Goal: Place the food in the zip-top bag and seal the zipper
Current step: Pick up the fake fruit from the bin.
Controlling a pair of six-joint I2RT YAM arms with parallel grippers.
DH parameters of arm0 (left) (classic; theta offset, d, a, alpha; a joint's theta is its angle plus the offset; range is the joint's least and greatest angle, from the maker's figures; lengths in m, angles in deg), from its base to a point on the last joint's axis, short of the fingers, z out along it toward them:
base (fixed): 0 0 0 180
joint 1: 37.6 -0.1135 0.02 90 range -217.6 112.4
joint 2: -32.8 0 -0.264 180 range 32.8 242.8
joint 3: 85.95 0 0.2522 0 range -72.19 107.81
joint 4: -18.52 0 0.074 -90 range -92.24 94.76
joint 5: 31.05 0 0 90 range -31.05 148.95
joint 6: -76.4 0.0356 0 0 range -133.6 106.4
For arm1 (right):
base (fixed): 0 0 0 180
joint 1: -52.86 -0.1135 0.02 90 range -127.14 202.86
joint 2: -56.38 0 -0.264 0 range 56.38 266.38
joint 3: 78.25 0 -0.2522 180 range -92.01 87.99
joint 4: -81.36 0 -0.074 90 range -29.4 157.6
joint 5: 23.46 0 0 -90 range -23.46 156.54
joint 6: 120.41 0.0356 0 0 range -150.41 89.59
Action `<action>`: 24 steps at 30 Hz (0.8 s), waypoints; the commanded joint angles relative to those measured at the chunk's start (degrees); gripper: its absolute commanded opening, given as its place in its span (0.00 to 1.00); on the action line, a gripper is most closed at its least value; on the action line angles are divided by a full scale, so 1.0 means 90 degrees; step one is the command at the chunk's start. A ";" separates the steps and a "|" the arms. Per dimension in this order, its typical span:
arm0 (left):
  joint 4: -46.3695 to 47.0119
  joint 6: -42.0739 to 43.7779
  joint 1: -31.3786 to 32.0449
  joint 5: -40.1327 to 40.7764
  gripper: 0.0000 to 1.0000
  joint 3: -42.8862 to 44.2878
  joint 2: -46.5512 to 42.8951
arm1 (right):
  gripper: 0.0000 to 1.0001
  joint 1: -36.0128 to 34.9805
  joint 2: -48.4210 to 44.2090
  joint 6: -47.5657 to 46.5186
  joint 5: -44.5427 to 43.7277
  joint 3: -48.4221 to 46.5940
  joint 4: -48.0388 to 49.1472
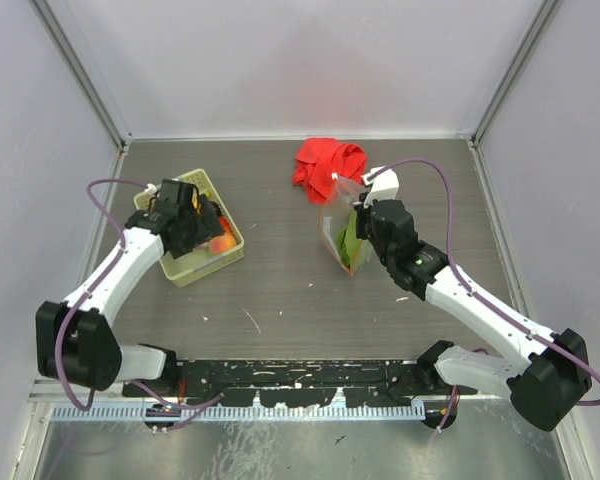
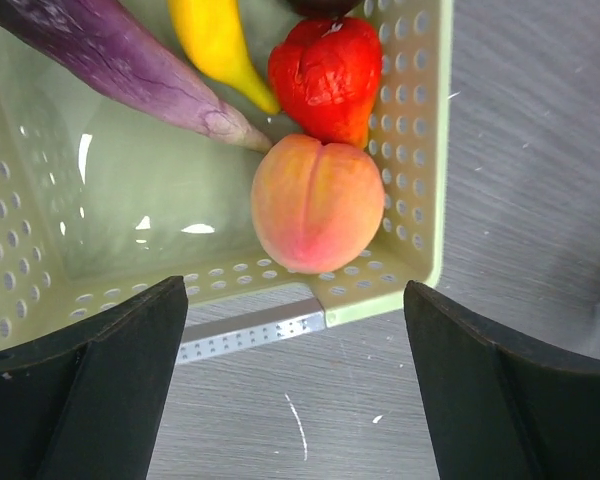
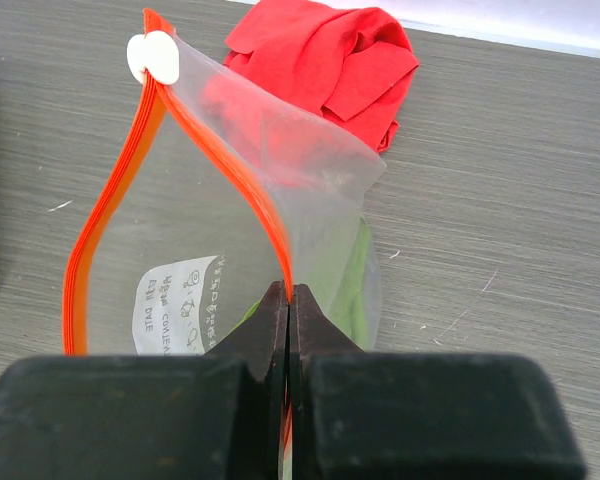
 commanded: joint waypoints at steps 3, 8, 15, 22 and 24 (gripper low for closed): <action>0.0036 0.0310 -0.0015 -0.0407 0.88 0.0280 0.0781 | 0.00 0.0014 -0.0052 0.0103 0.0074 -0.0064 0.0447; 0.0230 0.0349 -0.0023 -0.0709 0.83 0.0438 0.1464 | 0.00 0.0012 -0.0111 0.0093 0.0059 -0.0034 0.0457; 0.0394 0.0410 -0.0039 -0.0752 0.83 0.0493 0.2031 | 0.00 0.0012 -0.0034 0.0081 0.0072 -0.0041 0.0476; 0.0520 0.0473 -0.0040 -0.0605 0.83 0.0481 0.2343 | 0.00 0.0014 0.0065 0.0107 0.0148 -0.0043 0.0509; 0.0533 0.0483 -0.0033 -0.0592 0.81 0.0447 0.2346 | 0.00 0.0012 0.0068 0.0107 0.0150 -0.0045 0.0506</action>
